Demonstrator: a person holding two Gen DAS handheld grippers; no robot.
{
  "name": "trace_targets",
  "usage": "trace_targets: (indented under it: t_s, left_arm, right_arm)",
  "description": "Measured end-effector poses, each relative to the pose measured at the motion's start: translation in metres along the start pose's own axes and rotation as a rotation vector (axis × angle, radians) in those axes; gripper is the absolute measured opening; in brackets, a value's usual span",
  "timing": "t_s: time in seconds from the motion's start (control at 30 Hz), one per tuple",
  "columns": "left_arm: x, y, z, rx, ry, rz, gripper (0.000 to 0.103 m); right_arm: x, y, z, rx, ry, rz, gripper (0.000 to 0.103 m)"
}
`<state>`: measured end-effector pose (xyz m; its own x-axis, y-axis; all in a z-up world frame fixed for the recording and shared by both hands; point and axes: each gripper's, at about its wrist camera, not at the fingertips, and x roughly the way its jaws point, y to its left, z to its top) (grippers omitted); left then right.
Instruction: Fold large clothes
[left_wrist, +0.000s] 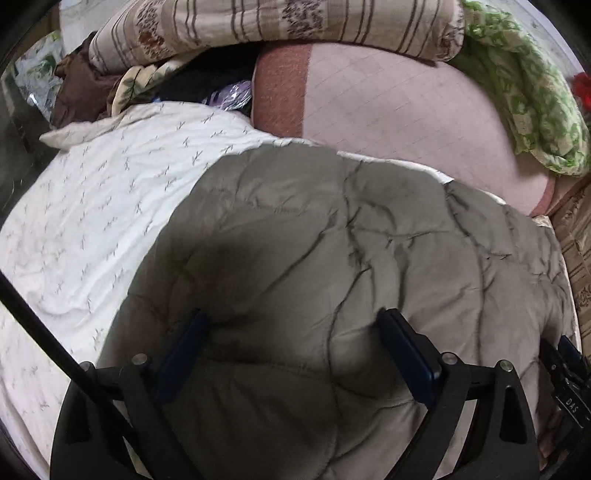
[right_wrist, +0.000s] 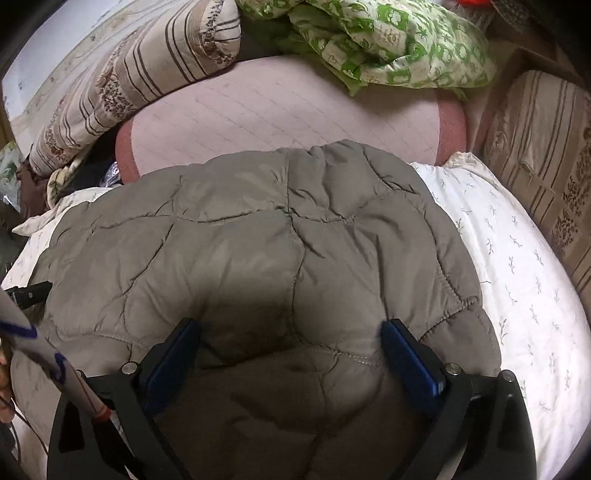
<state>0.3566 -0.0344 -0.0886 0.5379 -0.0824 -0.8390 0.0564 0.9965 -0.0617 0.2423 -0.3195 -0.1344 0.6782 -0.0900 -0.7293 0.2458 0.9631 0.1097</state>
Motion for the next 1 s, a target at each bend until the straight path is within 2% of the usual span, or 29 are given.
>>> trace_targets:
  t_s: [0.13, 0.27, 0.37, 0.43, 0.5, 0.63, 0.77, 0.87, 1.0]
  left_arm:
    - [-0.032, 0.017, -0.020, -0.015, -0.063, -0.015, 0.095]
    - [-0.037, 0.049, -0.047, -0.054, -0.065, 0.024, 0.095]
    - [-0.022, 0.063, -0.055, -0.065, -0.033, 0.060, 0.095]
    - [-0.021, 0.070, -0.056, -0.106, -0.007, 0.028, 0.095]
    - [-0.033, 0.074, -0.055, -0.131, -0.017, 0.005, 0.095]
    - [-0.074, 0.080, -0.067, -0.107, -0.094, 0.041, 0.095]
    - [-0.135, 0.078, -0.098, -0.057, -0.247, 0.170, 0.095]
    - [-0.174, 0.074, -0.119, -0.056, -0.341, 0.251, 0.095]
    - [-0.214, 0.067, -0.141, -0.080, -0.428, 0.231, 0.095]
  right_arm:
    - [-0.028, -0.007, -0.004, 0.016, -0.019, 0.020, 0.100]
    - [-0.056, -0.034, -0.031, 0.064, -0.049, 0.029, 0.100]
    - [-0.047, -0.046, -0.051, 0.033, -0.021, -0.026, 0.100]
    - [-0.036, -0.048, -0.055, 0.020, 0.002, -0.064, 0.101]
    - [-0.037, -0.052, -0.053, 0.038, 0.008, -0.074, 0.101]
    - [-0.073, -0.055, -0.053, 0.080, -0.038, -0.068, 0.100]
    - [-0.110, -0.059, -0.078, 0.100, -0.063, -0.071, 0.100]
    - [-0.132, -0.059, -0.103, 0.120, -0.066, -0.083, 0.100]
    - [-0.150, -0.052, -0.136, 0.173, -0.040, -0.056, 0.100]
